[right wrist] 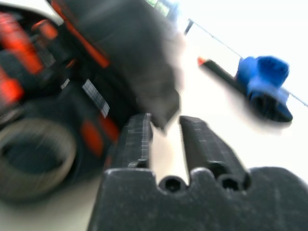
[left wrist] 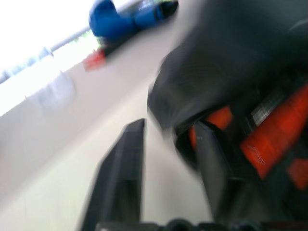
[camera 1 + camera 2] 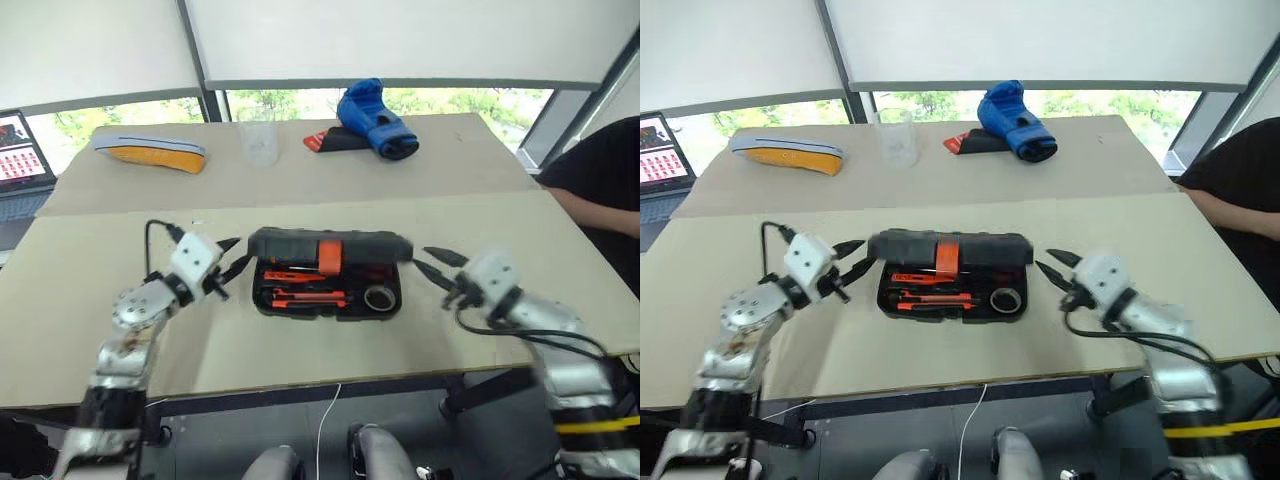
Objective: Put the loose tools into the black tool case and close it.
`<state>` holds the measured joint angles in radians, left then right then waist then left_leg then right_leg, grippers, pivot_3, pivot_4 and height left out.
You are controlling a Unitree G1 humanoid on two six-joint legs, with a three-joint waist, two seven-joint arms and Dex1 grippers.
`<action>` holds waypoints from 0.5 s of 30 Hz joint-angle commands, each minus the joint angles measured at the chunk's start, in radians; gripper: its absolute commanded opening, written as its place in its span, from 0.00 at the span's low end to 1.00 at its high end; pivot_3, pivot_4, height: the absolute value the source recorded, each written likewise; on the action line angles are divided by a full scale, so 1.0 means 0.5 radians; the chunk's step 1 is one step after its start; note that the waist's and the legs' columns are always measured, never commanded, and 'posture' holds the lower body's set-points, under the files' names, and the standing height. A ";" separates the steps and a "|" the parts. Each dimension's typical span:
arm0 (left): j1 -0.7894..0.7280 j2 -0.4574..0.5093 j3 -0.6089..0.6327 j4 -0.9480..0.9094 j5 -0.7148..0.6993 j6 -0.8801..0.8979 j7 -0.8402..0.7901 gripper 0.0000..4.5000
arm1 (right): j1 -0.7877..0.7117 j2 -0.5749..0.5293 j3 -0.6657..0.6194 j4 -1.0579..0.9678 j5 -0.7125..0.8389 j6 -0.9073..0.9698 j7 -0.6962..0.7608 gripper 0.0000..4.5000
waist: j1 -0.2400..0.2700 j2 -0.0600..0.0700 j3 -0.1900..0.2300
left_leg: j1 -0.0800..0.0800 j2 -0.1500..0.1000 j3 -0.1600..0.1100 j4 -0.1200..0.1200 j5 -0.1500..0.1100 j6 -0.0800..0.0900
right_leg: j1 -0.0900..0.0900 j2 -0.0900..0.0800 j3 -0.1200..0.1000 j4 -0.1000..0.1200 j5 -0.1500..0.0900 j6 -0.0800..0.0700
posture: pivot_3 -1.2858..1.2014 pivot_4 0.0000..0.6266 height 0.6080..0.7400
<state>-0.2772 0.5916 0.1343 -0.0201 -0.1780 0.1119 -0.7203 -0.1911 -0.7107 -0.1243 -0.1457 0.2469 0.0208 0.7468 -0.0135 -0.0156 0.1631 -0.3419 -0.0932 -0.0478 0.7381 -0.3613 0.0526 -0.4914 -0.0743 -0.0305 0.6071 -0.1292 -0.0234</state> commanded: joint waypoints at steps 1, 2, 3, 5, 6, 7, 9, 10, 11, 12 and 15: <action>0.124 0.241 0.261 -0.255 -0.245 0.319 -0.135 0.66 | 0.263 -0.362 -0.249 -0.442 0.432 0.458 0.385 0.57 | 0.006 0.000 0.000 | 0.004 0.001 0.000 -0.003 0.000 0.000 | 0.002 0.000 0.001 -0.001 0.000 0.000 | 0.52 0.24 0.93; 0.133 0.306 0.309 -0.212 -0.303 0.425 -0.175 0.75 | 0.390 -0.456 -0.311 -0.521 0.536 0.560 0.499 0.65 | 0.010 0.000 0.000 | 0.013 0.003 0.000 -0.007 -0.001 0.001 | 0.011 0.003 0.001 -0.003 -0.002 -0.001 | 0.52 0.24 0.93; 0.126 0.359 0.341 -0.162 -0.351 0.497 -0.214 0.75 | 0.497 -0.525 -0.359 -0.583 0.603 0.618 0.587 0.65 | 0.014 0.000 0.000 | 0.023 0.007 -0.001 -0.014 -0.003 0.004 | 0.025 0.005 -0.001 -0.011 -0.004 -0.001 | 0.52 0.24 0.93; 0.004 0.419 0.320 0.028 -0.322 0.502 -0.227 0.75 | 0.624 -0.587 -0.379 -0.652 0.647 0.698 0.640 0.65 | 0.027 0.000 0.001 | 0.045 0.013 -0.003 -0.024 -0.005 0.008 | 0.051 0.010 -0.007 -0.025 -0.009 0.008 | 0.52 0.24 0.93; -0.105 0.413 0.276 0.153 -0.287 0.453 -0.229 0.75 | 0.632 -0.574 -0.347 -0.658 0.630 0.704 0.617 0.65 | 0.039 0.000 0.001 | 0.051 0.014 -0.004 -0.024 -0.007 0.010 | 0.060 0.009 -0.010 -0.026 -0.013 0.013 | 0.52 0.24 0.93; -0.220 0.401 0.224 0.281 -0.234 0.383 -0.221 0.69 | 0.622 -0.558 -0.305 -0.659 0.604 0.710 0.588 0.59 | 0.046 -0.001 0.002 | 0.060 0.014 -0.004 -0.023 -0.015 0.024 | 0.069 0.010 -0.013 -0.027 -0.017 0.020 | 0.52 0.24 0.93; -0.486 0.333 0.071 0.569 -0.114 0.257 -0.227 0.60 | 0.573 -0.518 -0.188 -0.657 0.537 0.715 0.549 0.49 | 0.066 -0.006 0.003 | 0.060 0.010 -0.003 -0.020 -0.014 0.024 | 0.070 0.008 -0.017 -0.027 -0.018 0.024 | 0.52 0.24 0.93; -0.609 0.293 -0.009 0.713 -0.044 0.160 -0.235 0.48 | 0.535 -0.501 -0.123 -0.648 0.492 0.707 0.531 0.38 | 0.082 -0.008 0.002 | 0.060 0.007 -0.003 -0.020 -0.012 0.019 | 0.071 0.003 -0.017 -0.026 -0.017 0.025 | 0.52 0.24 0.93; -0.740 0.237 -0.099 0.868 0.032 0.069 -0.246 0.39 | 0.487 -0.472 -0.051 -0.634 0.445 0.700 0.506 0.29 | 0.086 -0.009 0.002 | 0.060 0.005 -0.002 -0.019 -0.005 0.007 | 0.072 0.001 -0.018 -0.027 -0.016 0.026 | 0.52 0.24 0.93; -0.831 0.201 -0.155 0.988 0.084 -0.004 -0.256 0.32 | 0.448 -0.452 -0.001 -0.621 0.412 0.696 0.488 0.23 | 0.091 -0.009 0.001 | 0.060 0.004 -0.002 -0.019 -0.004 0.007 | 0.070 0.000 -0.017 -0.026 -0.015 0.025 | 0.52 0.24 0.93; -1.137 0.022 -0.361 1.435 0.259 -0.286 -0.333 0.07 | 0.278 -0.368 0.192 -0.544 0.268 0.663 0.450 0.01 | 0.099 -0.010 0.001 | 0.057 0.002 -0.002 -0.018 -0.004 0.006 | 0.066 -0.002 -0.016 -0.025 -0.004 0.009 | 0.52 0.24 0.93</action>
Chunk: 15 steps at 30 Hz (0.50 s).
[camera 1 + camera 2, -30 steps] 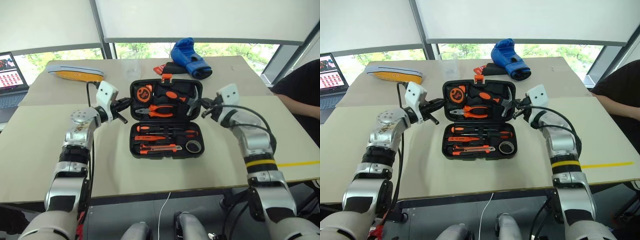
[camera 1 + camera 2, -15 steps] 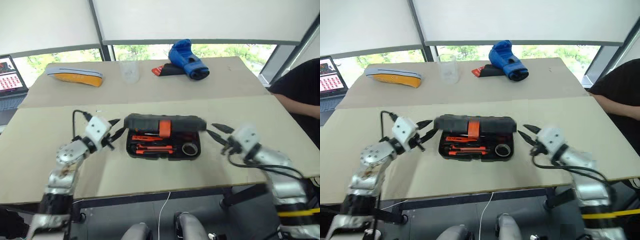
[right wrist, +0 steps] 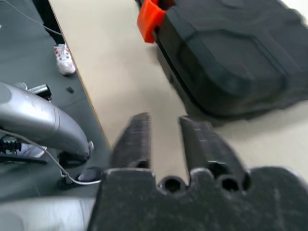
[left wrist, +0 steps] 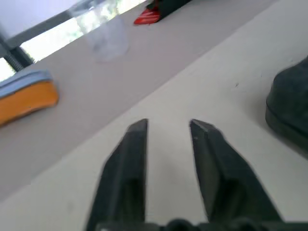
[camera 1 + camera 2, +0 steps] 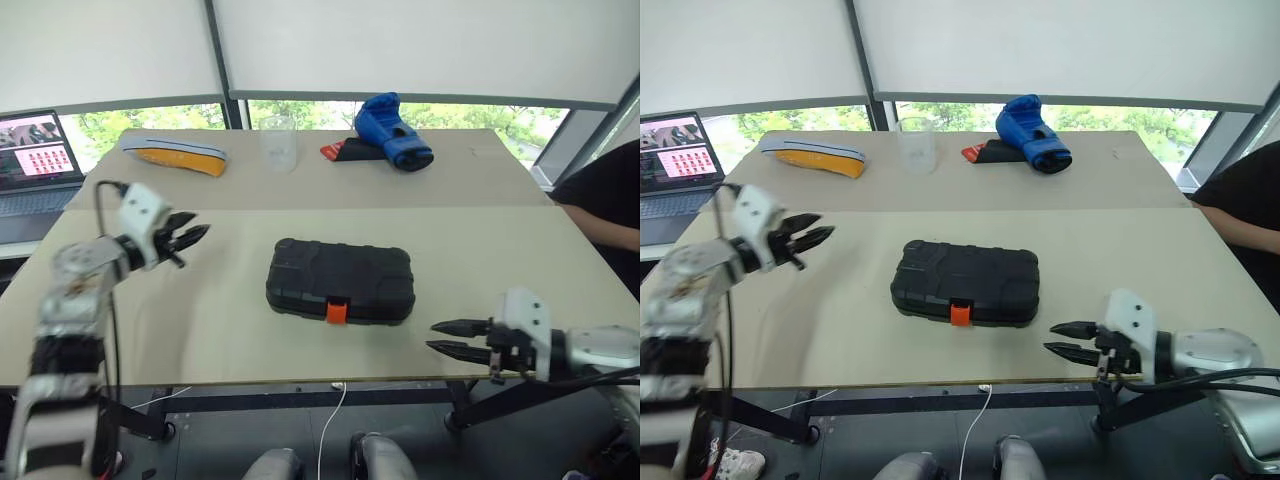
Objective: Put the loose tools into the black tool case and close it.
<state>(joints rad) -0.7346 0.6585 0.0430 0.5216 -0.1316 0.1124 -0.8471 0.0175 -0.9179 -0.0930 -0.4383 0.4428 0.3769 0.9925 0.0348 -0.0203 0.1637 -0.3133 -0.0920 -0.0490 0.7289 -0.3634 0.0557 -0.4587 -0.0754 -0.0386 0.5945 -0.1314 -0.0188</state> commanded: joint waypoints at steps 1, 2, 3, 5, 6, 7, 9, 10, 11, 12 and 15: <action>-0.301 -0.165 -0.249 0.491 0.224 -0.408 -0.130 0.00 | -0.190 0.075 0.188 0.072 -0.169 -0.067 -0.045 0.00 | 0.002 0.000 0.000 | -0.003 0.000 -0.001 0.000 0.000 0.000 | -0.003 0.001 -0.002 -0.001 0.000 0.000 | 0.52 0.24 0.93; -0.358 -0.208 -0.303 0.597 0.272 -0.507 -0.162 0.00 | -0.229 0.100 0.232 0.096 -0.197 -0.078 -0.043 0.00 | 0.001 0.000 0.000 | -0.007 0.000 -0.001 0.001 0.000 0.000 | -0.006 0.001 -0.003 -0.002 0.000 0.000 | 0.52 0.24 0.93; -0.397 -0.233 -0.333 0.680 0.301 -0.583 -0.180 0.00 | -0.252 0.116 0.257 0.110 -0.213 -0.083 -0.040 0.00 | -0.002 0.000 0.000 | -0.011 -0.001 0.000 0.001 0.000 0.000 | -0.011 0.001 -0.004 -0.002 0.000 0.000 | 0.52 0.24 0.93; -0.503 -0.316 -0.402 0.864 0.394 -0.684 -0.110 0.00 | -0.321 0.159 0.330 0.157 -0.268 -0.103 -0.034 0.00 | -0.018 0.000 0.000 | -0.018 -0.002 0.000 0.000 0.000 0.000 | -0.018 0.001 -0.005 -0.001 0.000 -0.001 | 0.52 0.24 0.93; -0.572 -0.380 -0.453 0.965 0.463 -0.718 -0.046 0.00 | -0.376 0.186 0.392 0.187 -0.316 -0.113 -0.029 0.00 | -0.026 -0.001 0.000 | -0.023 -0.002 -0.001 0.001 0.000 0.000 | -0.022 0.001 -0.005 0.000 0.001 -0.001 | 0.52 0.24 0.93; -0.627 -0.429 -0.493 1.051 0.513 -0.744 -0.023 0.00 | -0.420 0.206 0.442 0.206 -0.351 -0.107 -0.027 0.00 | -0.032 -0.002 0.000 | -0.026 -0.003 -0.001 0.002 0.000 0.001 | -0.024 0.001 -0.006 0.000 0.001 -0.001 | 0.52 0.24 0.93; -0.682 -0.469 -0.534 1.152 0.570 -0.838 -0.052 0.00 | -0.473 0.226 0.493 0.230 -0.414 -0.097 -0.035 0.00 | -0.037 -0.002 0.000 | -0.039 -0.005 -0.001 0.004 0.000 0.001 | -0.033 -0.002 -0.008 -0.002 0.003 0.001 | 0.52 0.24 0.93; -0.689 -0.475 -0.537 1.171 0.569 -0.891 -0.118 0.00 | -0.489 0.233 0.499 0.241 -0.433 -0.086 -0.047 0.00 | -0.037 -0.002 0.000 | -0.042 -0.005 -0.001 0.006 0.000 0.001 | -0.034 -0.002 -0.008 -0.002 0.003 0.002 | 0.52 0.24 0.93; -0.680 -0.484 -0.520 1.158 0.513 -0.929 -0.284 0.00 | -0.507 0.240 0.499 0.260 -0.447 -0.081 -0.053 0.00 | -0.036 -0.002 0.000 | -0.043 -0.005 -0.002 0.007 0.000 0.001 | -0.034 -0.004 -0.007 -0.001 0.003 0.002 | 0.52 0.24 0.93; -0.669 -0.487 -0.505 1.138 0.460 -0.953 -0.443 0.00 | -0.522 0.242 0.494 0.279 -0.460 -0.083 -0.060 0.00 | -0.035 -0.002 0.000 | -0.044 -0.005 -0.003 0.007 0.000 0.001 | -0.034 -0.004 -0.007 -0.002 0.004 0.002 | 0.52 0.24 0.93; -0.577 -0.448 -0.552 0.956 0.379 -0.889 -0.902 0.00 | -0.557 0.227 0.432 0.364 -0.503 -0.098 -0.098 0.00 | -0.036 -0.002 0.000 | -0.045 -0.006 -0.003 0.009 0.000 0.002 | -0.034 -0.003 -0.010 -0.002 0.005 0.005 | 0.52 0.24 0.93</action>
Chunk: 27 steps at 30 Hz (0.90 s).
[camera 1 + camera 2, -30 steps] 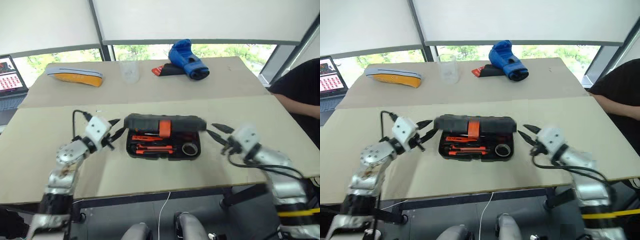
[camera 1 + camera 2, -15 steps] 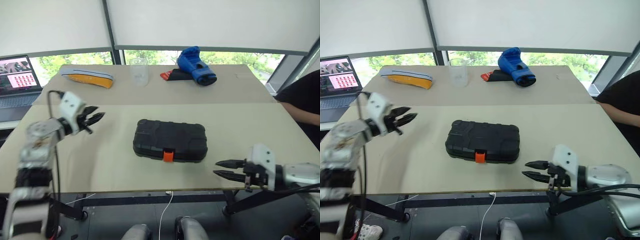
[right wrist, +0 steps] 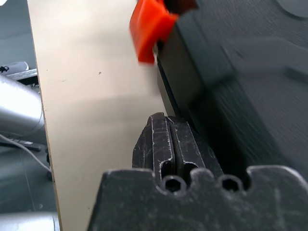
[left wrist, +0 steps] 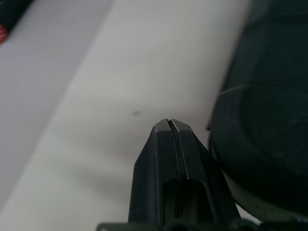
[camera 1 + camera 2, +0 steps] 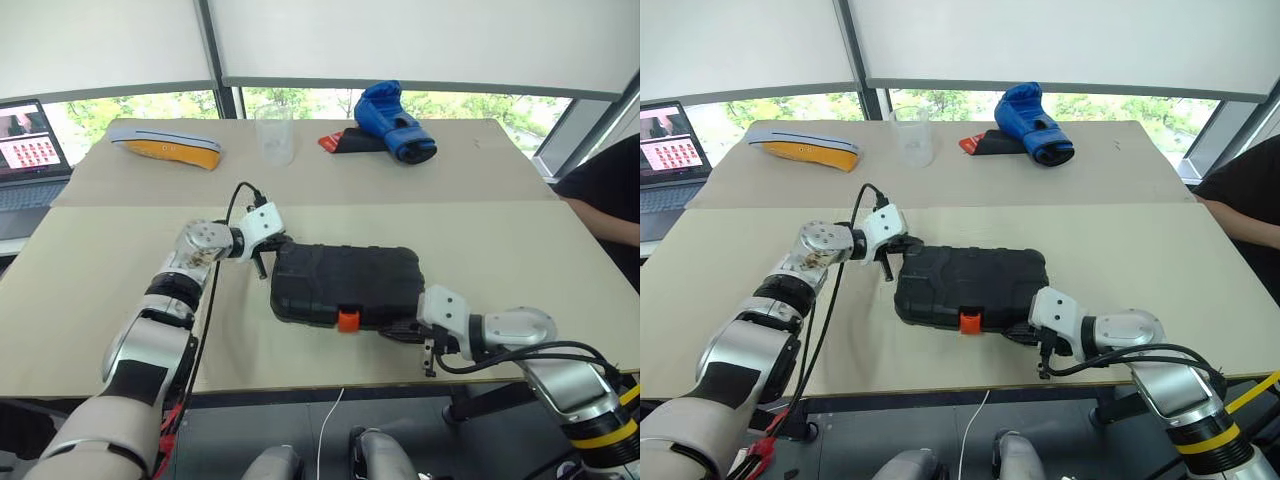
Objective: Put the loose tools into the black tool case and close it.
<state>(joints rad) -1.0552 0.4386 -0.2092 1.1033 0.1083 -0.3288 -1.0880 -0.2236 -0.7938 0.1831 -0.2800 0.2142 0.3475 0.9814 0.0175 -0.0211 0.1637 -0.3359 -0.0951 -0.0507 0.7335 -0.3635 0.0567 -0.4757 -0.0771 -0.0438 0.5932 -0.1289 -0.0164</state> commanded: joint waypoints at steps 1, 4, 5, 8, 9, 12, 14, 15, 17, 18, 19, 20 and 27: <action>0.126 0.013 -0.073 -0.331 -0.135 0.022 -0.564 0.00 | -0.083 -0.034 -0.141 0.084 -0.070 -0.050 -0.090 0.00 | -0.006 0.000 0.000 | 0.000 0.000 0.001 0.001 0.000 0.000 | 0.000 0.000 -0.001 0.000 0.000 0.001 | 0.52 0.24 0.93; 0.334 0.087 -0.122 -0.738 -0.206 0.102 -0.770 0.00 | -0.070 -0.085 -0.195 0.189 -0.123 -0.110 -0.101 0.00 | -0.013 0.000 0.000 | 0.001 0.000 0.001 0.002 0.000 0.001 | 0.000 -0.001 0.005 0.001 0.001 0.001 | 0.52 0.24 0.93; 0.392 0.111 -0.120 -0.848 -0.216 0.124 -0.773 0.00 | -0.054 -0.100 -0.225 0.211 -0.121 -0.117 -0.102 0.00 | -0.013 0.001 0.000 | 0.001 0.000 0.001 0.003 0.000 0.001 | 0.000 -0.001 0.005 0.001 0.001 0.001 | 0.52 0.24 0.93; 0.458 0.161 -0.051 -1.025 -0.231 0.215 -0.676 0.00 | 0.037 -0.164 -0.329 0.176 -0.071 -0.119 -0.057 0.00 | -0.010 0.001 0.000 | 0.001 0.001 0.001 0.003 0.000 0.001 | 0.000 0.000 0.007 0.001 0.001 0.000 | 0.52 0.24 0.93; 0.455 0.172 -0.023 -1.056 -0.244 0.257 -0.647 0.00 | 0.071 -0.183 -0.366 0.146 -0.045 -0.108 -0.037 0.00 | -0.008 0.000 0.000 | 0.000 0.001 0.000 0.004 0.000 0.001 | 0.000 0.001 0.007 0.001 0.001 0.000 | 0.52 0.24 0.93; 0.397 0.154 0.077 -1.241 -0.427 0.681 -0.642 0.00 | 0.206 -0.241 -0.533 0.023 0.098 -0.036 0.043 0.00 | -0.003 0.000 0.000 | 0.000 0.002 -0.001 0.005 0.000 0.001 | -0.001 0.001 0.008 0.000 0.001 -0.001 | 0.52 0.24 0.93; 0.362 0.112 0.104 -1.414 -0.570 1.005 -0.661 0.00 | 0.296 -0.273 -0.631 -0.057 0.182 0.001 0.088 0.00 | 0.000 0.000 0.000 | 0.000 0.002 -0.001 0.007 0.000 0.002 | 0.000 0.001 0.008 0.001 0.001 -0.001 | 0.52 0.24 0.93; 0.350 0.061 0.081 -1.498 -0.612 1.126 -0.649 0.00 | 0.341 -0.287 -0.672 -0.095 0.213 0.014 0.105 0.00 | 0.001 0.000 0.000 | 0.000 0.002 -0.001 0.009 -0.001 0.003 | 0.001 0.001 0.008 0.001 0.001 0.000 | 0.52 0.24 0.93; 0.349 0.005 0.036 -1.596 -0.636 1.235 -0.627 0.00 | 0.385 -0.298 -0.706 -0.140 0.242 0.030 0.115 0.00 | 0.006 0.001 0.000 | 0.001 0.002 -0.001 0.010 -0.002 0.004 | 0.002 0.001 0.009 0.001 0.001 0.000 | 0.52 0.24 0.93; 0.363 -0.024 -0.005 -1.620 -0.612 1.218 -0.620 0.00 | 0.395 -0.293 -0.707 -0.154 0.252 0.038 0.113 0.00 | 0.004 0.001 0.000 | 0.003 0.002 -0.001 0.011 -0.002 0.005 | 0.005 0.001 0.009 0.001 0.001 0.000 | 0.52 0.24 0.93; 0.377 -0.050 -0.045 -1.627 -0.578 1.183 -0.607 0.00 | 0.402 -0.285 -0.702 -0.162 0.255 0.041 0.110 0.00 | 0.001 0.001 0.000 | 0.004 0.002 0.000 0.011 -0.002 0.005 | 0.006 0.001 0.010 0.000 0.001 0.000 | 0.52 0.24 0.93; 0.387 -0.076 -0.085 -1.617 -0.537 1.135 -0.585 0.00 | 0.405 -0.274 -0.688 -0.167 0.253 0.037 0.106 0.00 | -0.002 0.001 0.000 | 0.004 0.002 0.000 0.010 -0.002 0.005 | 0.006 0.001 0.011 0.000 0.001 0.000 | 0.52 0.24 0.93; 0.495 -0.070 -0.446 -1.465 -0.156 0.710 -0.519 0.00 | 0.328 -0.128 -0.483 -0.101 0.160 -0.051 0.033 0.00 | -0.013 0.002 -0.001 | 0.008 0.006 0.002 0.010 -0.002 0.003 | 0.007 0.002 0.013 0.001 0.001 -0.001 | 0.52 0.24 0.93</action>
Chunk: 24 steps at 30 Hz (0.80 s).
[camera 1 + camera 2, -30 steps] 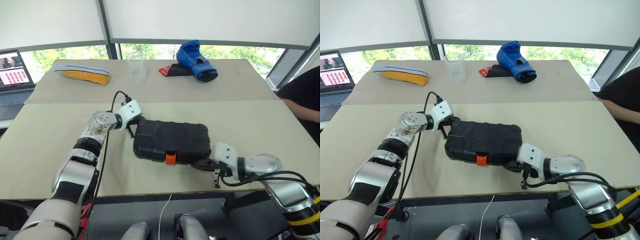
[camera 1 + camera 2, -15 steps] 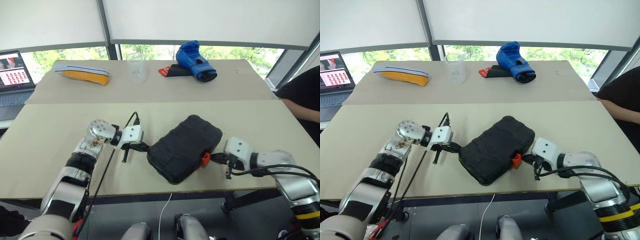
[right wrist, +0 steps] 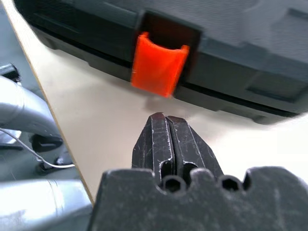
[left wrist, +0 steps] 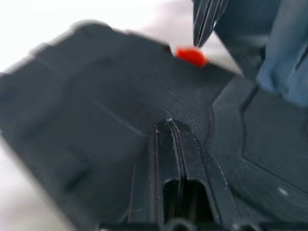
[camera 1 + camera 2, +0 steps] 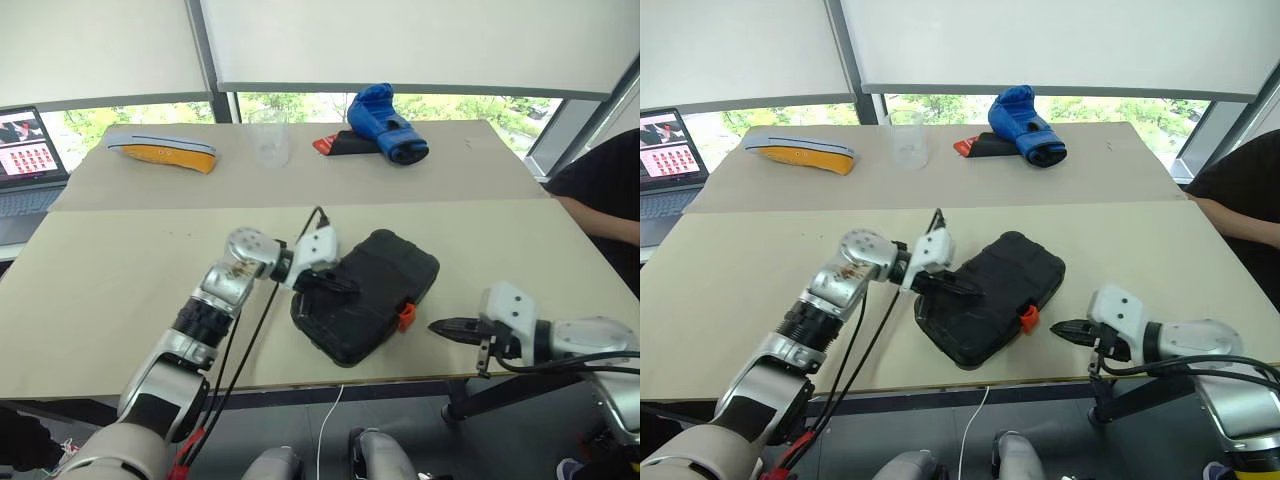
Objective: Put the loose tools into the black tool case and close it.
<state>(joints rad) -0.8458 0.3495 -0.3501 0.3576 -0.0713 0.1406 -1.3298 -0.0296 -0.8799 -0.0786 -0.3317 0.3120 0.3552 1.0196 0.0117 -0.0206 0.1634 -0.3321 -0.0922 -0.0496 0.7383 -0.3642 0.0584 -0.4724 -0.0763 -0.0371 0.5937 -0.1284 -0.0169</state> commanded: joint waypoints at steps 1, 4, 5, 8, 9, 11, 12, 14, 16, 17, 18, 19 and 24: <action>0.093 0.127 -0.181 0.036 0.220 -0.278 -0.036 0.00 | -0.066 0.063 0.070 0.018 -0.065 -0.089 -0.052 0.00 | -0.002 0.002 -0.001 | 0.003 0.000 0.001 -0.001 0.000 0.000 | 0.002 0.000 0.001 0.000 0.000 0.000 | 0.52 0.24 0.93; 0.117 0.146 -0.189 0.050 0.219 -0.336 -0.022 0.00 | -0.083 0.104 0.068 0.008 -0.031 -0.080 -0.057 0.00 | 0.000 0.003 -0.002 | 0.020 0.001 0.002 -0.008 0.000 0.000 | 0.015 0.000 0.004 -0.002 -0.001 0.000 | 0.52 0.24 0.93; 0.119 0.151 -0.189 0.048 0.217 -0.345 -0.023 0.00 | -0.092 0.116 0.043 -0.013 0.018 -0.046 -0.054 0.00 | 0.001 0.003 -0.002 | 0.028 0.001 0.001 -0.011 0.000 0.000 | 0.024 0.001 0.003 -0.005 -0.002 0.000 | 0.52 0.24 0.93; 0.126 0.156 -0.184 0.040 0.207 -0.338 -0.021 0.00 | -0.132 0.146 -0.095 -0.177 0.370 0.183 -0.016 0.00 | 0.001 0.003 -0.002 | 0.031 0.002 0.001 -0.013 -0.002 0.003 | 0.028 0.001 0.003 -0.007 -0.003 0.003 | 0.52 0.24 0.93; 0.127 0.154 -0.183 0.042 0.205 -0.338 -0.018 0.00 | -0.164 0.160 -0.134 -0.216 0.469 0.259 -0.040 0.00 | 0.001 0.003 -0.003 | 0.031 0.002 0.000 -0.013 -0.002 0.003 | 0.028 0.001 0.003 -0.006 -0.003 0.002 | 0.52 0.24 0.93; 0.125 0.149 -0.180 0.048 0.204 -0.339 -0.010 0.00 | -0.246 0.187 -0.173 -0.234 0.563 0.380 -0.134 0.00 | 0.000 0.003 -0.003 | 0.032 0.002 0.000 -0.013 -0.002 0.003 | 0.028 0.002 0.003 -0.006 -0.003 0.002 | 0.52 0.24 0.93; 0.121 0.144 -0.178 0.051 0.202 -0.335 -0.006 0.00 | -0.284 0.181 -0.156 -0.212 0.534 0.403 -0.168 0.00 | 0.000 0.003 -0.004 | 0.032 0.002 0.000 -0.013 -0.002 0.003 | 0.028 0.002 0.003 -0.006 -0.003 0.002 | 0.52 0.24 0.93; 0.116 0.136 -0.176 0.053 0.198 -0.331 0.000 0.00 | -0.317 0.143 -0.087 -0.160 0.422 0.393 -0.189 0.00 | 0.002 0.003 -0.004 | 0.032 0.002 0.000 -0.013 -0.002 0.003 | 0.028 0.001 0.003 -0.006 -0.003 0.002 | 0.52 0.24 0.93; 0.112 0.131 -0.173 0.052 0.194 -0.328 0.002 0.00 | -0.319 0.112 -0.026 -0.117 0.335 0.367 -0.194 0.00 | 0.008 0.003 -0.004 | 0.032 0.002 -0.001 -0.013 -0.002 0.003 | 0.028 0.001 0.002 -0.006 -0.003 0.002 | 0.52 0.24 0.93; 0.110 0.130 -0.172 0.052 0.192 -0.326 0.002 0.00 | -0.316 0.105 -0.005 -0.100 0.309 0.357 -0.196 0.00 | 0.009 0.003 -0.004 | 0.031 0.002 -0.001 -0.013 -0.002 0.003 | 0.028 0.001 0.001 -0.006 -0.003 0.002 | 0.52 0.24 0.93; 0.106 0.128 -0.169 0.055 0.189 -0.326 0.002 0.00 | -0.306 0.100 0.012 -0.085 0.287 0.344 -0.190 0.00 | 0.009 0.003 -0.004 | 0.031 0.002 -0.001 -0.013 -0.002 0.003 | 0.028 0.001 0.001 -0.006 -0.003 0.002 | 0.52 0.24 0.93; 0.099 0.127 -0.166 0.058 0.187 -0.325 0.001 0.00 | -0.266 0.075 0.028 -0.078 0.251 0.313 -0.167 0.00 | 0.009 0.004 -0.005 | 0.031 0.002 -0.001 -0.013 -0.002 0.003 | 0.028 0.001 0.001 -0.006 -0.003 0.002 | 0.52 0.24 0.93; 0.065 0.119 -0.152 0.109 0.190 -0.346 0.007 0.00 | -0.048 -0.008 -0.070 -0.180 0.264 0.330 -0.129 0.00 | 0.018 0.004 -0.005 | 0.030 0.002 -0.001 -0.013 -0.002 0.003 | 0.028 0.001 0.000 -0.006 -0.003 0.002 | 0.52 0.24 0.93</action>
<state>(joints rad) -0.8298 0.3979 -0.3924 0.3657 -0.0204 -0.0442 -1.3195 -0.0619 -0.8671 -0.0678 -0.3750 0.4348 0.5247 0.9523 0.0205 -0.0186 0.1609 -0.3170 -0.0915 -0.0500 0.7318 -0.3651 0.0597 -0.4583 -0.0759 -0.0366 0.5906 -0.1298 -0.0159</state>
